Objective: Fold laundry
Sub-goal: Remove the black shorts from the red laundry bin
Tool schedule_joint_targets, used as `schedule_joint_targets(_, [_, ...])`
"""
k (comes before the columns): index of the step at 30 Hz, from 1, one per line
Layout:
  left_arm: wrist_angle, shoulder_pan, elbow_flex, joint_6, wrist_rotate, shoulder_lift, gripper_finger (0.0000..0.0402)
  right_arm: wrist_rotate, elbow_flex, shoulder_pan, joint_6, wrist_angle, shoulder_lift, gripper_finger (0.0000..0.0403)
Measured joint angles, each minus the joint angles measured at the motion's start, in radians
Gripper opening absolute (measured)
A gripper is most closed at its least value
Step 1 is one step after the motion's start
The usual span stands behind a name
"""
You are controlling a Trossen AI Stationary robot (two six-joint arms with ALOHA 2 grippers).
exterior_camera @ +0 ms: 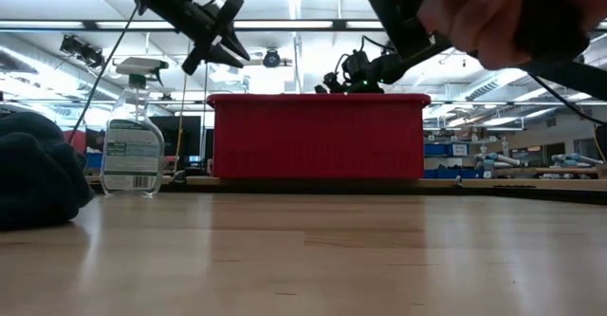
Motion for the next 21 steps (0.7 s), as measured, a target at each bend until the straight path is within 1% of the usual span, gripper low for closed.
schedule_joint_targets(4, [0.0,0.038,0.0,0.048,0.0,0.0,0.0114,0.063,0.001,0.0,-0.011,-0.029,0.008,0.022])
schedule_joint_targets(6, [0.0,0.058,0.0,0.056,0.0,0.0,0.0114,0.116,0.001,0.002,-0.005,-0.074,0.008,0.021])
schedule_joint_targets(9, [-0.001,0.079,0.0,0.077,-0.001,0.0,0.0114,0.195,0.001,0.002,0.015,-0.19,0.005,0.0192])
schedule_joint_targets(13, [0.0,0.088,0.0,0.116,0.0,0.0,0.0114,0.201,0.002,0.004,0.019,-0.357,-0.004,0.0165])
schedule_joint_targets(16, [0.009,0.088,0.0,0.151,0.0,0.004,0.0114,0.201,0.003,0.011,0.019,-0.435,-0.01,0.015])
schedule_joint_targets(21, [0.01,0.089,0.0,0.17,0.0,0.008,0.0114,0.179,0.001,0.035,0.0,-0.553,-0.045,0.0142])
